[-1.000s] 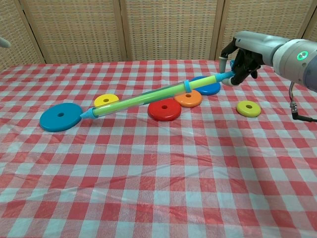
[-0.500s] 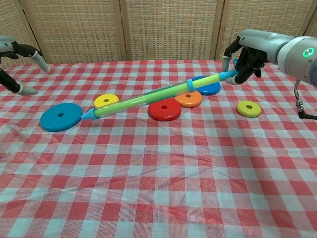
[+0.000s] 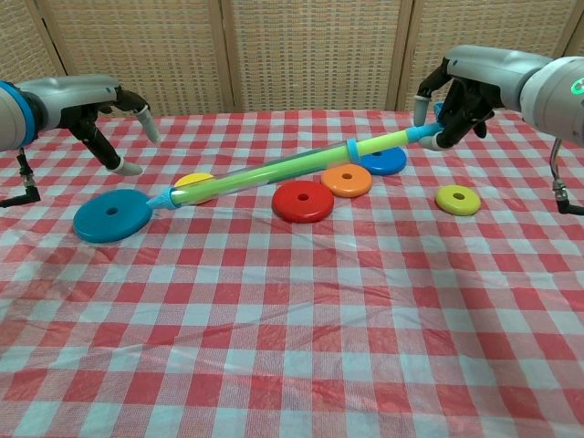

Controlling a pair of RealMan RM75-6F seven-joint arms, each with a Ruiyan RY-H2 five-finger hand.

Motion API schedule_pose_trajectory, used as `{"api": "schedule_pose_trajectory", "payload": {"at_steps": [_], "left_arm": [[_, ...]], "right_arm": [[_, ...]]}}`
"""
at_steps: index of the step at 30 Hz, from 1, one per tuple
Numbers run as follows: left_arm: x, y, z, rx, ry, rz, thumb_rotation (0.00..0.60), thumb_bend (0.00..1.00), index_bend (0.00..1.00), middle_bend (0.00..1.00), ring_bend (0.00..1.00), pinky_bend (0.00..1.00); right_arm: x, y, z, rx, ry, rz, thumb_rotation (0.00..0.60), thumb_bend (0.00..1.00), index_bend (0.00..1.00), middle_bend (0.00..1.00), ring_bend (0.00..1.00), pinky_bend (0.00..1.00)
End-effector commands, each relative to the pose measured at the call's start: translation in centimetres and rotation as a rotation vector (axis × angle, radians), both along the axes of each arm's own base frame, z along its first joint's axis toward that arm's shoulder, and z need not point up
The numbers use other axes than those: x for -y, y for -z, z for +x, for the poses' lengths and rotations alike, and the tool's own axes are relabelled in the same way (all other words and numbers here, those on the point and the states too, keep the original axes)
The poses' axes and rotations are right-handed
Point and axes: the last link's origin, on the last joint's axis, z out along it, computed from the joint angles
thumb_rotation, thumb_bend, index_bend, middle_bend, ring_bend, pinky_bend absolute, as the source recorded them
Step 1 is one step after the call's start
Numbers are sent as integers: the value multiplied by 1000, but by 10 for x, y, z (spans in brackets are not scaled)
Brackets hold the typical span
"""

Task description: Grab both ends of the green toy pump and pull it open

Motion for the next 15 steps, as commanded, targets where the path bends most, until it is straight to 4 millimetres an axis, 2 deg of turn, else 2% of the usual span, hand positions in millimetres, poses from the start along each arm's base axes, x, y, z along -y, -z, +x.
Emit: {"api": "schedule_pose_trajectory", "payload": {"at_steps": [1, 15], "left_arm": [[-1, 4, 3, -17, 5, -22, 600, 272, 343, 0, 0, 0], [3, 28, 4, -97, 22, -48, 600, 253, 378, 0, 0, 0]], "right_arm": [[0, 0, -1, 0, 1, 1, 600, 576, 719, 1000, 964, 719], [-3, -3, 0, 26, 4, -2, 600, 575, 719, 1000, 964, 719]]}}
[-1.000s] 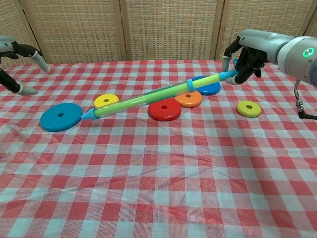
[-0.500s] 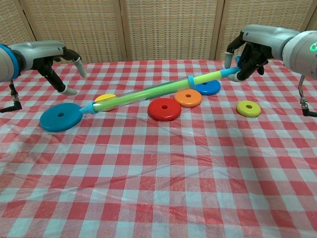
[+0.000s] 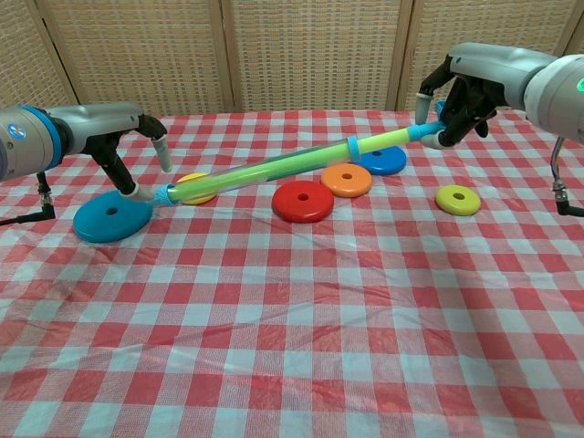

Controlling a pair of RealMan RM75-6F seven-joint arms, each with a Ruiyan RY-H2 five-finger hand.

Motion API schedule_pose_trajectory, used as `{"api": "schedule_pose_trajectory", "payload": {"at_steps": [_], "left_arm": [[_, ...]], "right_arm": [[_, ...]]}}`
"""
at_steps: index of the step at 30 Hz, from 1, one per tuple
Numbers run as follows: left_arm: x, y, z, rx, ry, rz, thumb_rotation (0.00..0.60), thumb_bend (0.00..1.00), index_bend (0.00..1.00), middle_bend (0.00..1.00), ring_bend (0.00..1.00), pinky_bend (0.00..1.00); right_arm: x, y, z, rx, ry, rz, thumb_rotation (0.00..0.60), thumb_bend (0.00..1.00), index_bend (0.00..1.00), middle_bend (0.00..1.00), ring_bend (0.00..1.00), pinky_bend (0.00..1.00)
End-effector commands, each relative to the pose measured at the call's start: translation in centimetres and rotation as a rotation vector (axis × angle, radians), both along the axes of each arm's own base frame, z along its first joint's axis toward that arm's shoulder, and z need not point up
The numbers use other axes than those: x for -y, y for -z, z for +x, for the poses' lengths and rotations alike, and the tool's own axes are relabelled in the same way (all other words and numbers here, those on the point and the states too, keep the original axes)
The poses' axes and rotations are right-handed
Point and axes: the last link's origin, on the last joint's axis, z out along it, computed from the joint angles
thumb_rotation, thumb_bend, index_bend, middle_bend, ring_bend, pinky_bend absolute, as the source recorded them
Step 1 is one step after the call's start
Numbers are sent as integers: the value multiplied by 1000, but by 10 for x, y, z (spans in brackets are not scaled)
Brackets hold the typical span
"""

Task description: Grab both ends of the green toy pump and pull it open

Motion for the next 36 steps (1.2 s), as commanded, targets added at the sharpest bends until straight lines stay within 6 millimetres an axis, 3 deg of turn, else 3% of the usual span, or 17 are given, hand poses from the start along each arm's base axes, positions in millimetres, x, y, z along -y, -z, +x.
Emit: {"api": "schedule_pose_trajectory", "payload": {"at_steps": [1, 19, 36], "left_arm": [[-1, 5, 1, 2, -2, 11, 600, 253, 383, 0, 0, 0], [-5, 23, 14, -2, -6, 32, 600, 253, 408, 0, 0, 0], [-5, 41, 20, 9, 0, 57, 600, 271, 504, 0, 0, 0]], "right_arm": [[-1, -1, 0, 3, 0, 1, 600, 576, 719, 1000, 964, 719], [-5, -3, -4, 23, 11, 7, 600, 575, 725, 1000, 964, 719], [-7, -6, -14, 38, 37, 13, 600, 575, 729, 1000, 965, 719]]}}
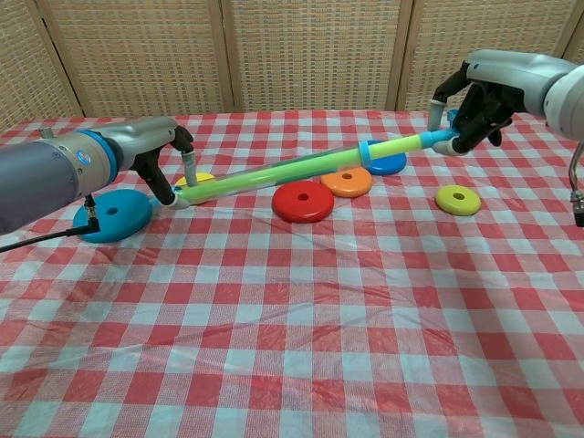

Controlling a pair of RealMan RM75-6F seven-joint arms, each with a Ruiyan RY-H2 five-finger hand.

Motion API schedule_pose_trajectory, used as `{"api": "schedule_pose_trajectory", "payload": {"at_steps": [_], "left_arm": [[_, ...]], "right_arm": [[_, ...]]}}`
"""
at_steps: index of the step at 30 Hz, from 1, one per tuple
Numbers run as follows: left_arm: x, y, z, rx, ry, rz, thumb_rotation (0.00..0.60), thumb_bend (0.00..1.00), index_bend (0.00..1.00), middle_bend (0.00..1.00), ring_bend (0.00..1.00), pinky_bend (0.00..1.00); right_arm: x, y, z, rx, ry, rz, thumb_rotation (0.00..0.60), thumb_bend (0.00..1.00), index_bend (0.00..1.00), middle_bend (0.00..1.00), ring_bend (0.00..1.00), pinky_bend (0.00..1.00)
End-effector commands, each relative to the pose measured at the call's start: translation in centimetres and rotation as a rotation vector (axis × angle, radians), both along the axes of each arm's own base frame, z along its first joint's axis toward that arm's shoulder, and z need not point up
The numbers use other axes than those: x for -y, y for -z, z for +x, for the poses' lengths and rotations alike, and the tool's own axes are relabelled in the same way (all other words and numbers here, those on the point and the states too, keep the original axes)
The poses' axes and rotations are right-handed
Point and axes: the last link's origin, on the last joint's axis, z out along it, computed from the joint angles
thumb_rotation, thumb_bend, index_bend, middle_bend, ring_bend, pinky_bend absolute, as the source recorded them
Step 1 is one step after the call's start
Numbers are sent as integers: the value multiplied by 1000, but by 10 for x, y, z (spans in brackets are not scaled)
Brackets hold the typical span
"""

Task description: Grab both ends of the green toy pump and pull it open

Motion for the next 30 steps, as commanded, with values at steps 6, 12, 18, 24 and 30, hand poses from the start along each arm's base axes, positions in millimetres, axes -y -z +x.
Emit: {"api": "schedule_pose_trajectory", "payload": {"at_steps": [6, 12, 18, 24, 30], "left_arm": [[5, -10, -2, 6, 2, 27, 600, 271, 509, 0, 0, 0], [17, -23, -10, 10, -2, 38, 600, 271, 508, 0, 0, 0], [28, -36, -27, 20, 2, 67, 600, 271, 520, 0, 0, 0], [32, -47, -45, 15, -8, 88, 600, 271, 522, 0, 0, 0], [33, -56, -70, -17, -42, 100, 600, 271, 521, 0, 0, 0]], "right_arm": [[4, -3, -4, -3, 10, -15, 600, 575, 729, 1000, 965, 719], [9, -7, -8, -14, 21, -30, 600, 575, 729, 1000, 965, 719], [16, -10, -22, -34, 51, -51, 600, 575, 729, 1000, 965, 719], [20, -14, -36, -53, 85, -66, 600, 574, 729, 1000, 965, 719], [25, -20, -53, -73, 129, -91, 600, 575, 729, 1000, 965, 719]]}}
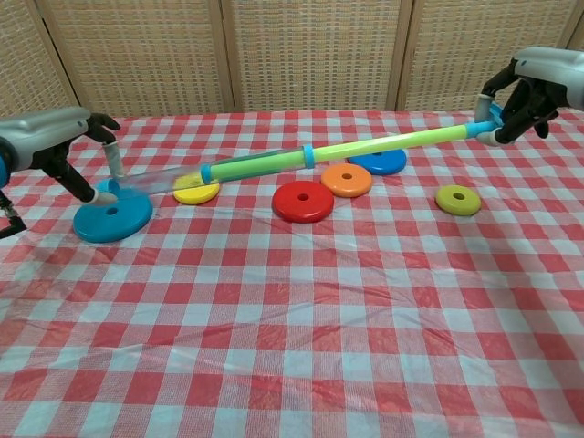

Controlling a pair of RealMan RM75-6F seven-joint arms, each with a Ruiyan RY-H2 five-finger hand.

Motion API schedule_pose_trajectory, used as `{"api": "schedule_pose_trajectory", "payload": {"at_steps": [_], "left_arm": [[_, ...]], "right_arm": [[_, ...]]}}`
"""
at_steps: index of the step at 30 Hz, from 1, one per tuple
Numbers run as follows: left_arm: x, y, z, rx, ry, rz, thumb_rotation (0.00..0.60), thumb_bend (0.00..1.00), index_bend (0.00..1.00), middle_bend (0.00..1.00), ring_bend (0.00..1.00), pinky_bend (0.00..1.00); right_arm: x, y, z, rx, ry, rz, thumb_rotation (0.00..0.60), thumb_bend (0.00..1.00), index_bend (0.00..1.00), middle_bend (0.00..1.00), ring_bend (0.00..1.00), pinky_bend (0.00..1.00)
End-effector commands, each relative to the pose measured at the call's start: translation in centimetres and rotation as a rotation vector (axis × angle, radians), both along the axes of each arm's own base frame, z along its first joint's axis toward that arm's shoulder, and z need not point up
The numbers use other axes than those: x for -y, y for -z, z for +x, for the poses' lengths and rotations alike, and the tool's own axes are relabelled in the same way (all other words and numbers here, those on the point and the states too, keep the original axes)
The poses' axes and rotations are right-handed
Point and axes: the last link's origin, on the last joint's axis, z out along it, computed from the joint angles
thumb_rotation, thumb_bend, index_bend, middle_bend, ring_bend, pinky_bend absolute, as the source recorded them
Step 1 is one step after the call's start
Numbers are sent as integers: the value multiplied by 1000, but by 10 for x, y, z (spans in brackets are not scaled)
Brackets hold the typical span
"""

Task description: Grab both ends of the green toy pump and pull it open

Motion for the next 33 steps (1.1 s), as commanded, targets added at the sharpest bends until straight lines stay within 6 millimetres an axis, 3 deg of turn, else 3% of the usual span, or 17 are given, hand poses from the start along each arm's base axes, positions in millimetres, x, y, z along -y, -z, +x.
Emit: {"api": "schedule_pose_trajectory", "payload": {"at_steps": [1, 15, 27, 30, 33], "left_arm": [[0, -2, -10, -15, -13, 2, 600, 271, 521, 0, 0, 0], [-4, -5, -25, -79, -14, 9, 600, 271, 521, 0, 0, 0], [-4, 1, -21, -84, -11, -10, 600, 271, 515, 0, 0, 0], [-4, 3, -16, -68, 0, -29, 600, 248, 408, 0, 0, 0], [-3, 4, -11, -58, 18, -50, 600, 164, 201, 0, 0, 0]], "right_arm": [[2, -2, -8, -10, 22, -9, 600, 575, 730, 1000, 965, 719], [6, -16, -38, -31, 100, -46, 600, 574, 730, 1000, 965, 719], [6, -22, -51, -35, 114, -61, 600, 568, 725, 996, 962, 719], [2, -20, -55, -71, 110, -18, 600, 515, 592, 867, 853, 637], [-2, -18, -59, -95, 137, 41, 600, 384, 363, 511, 538, 354]]}}
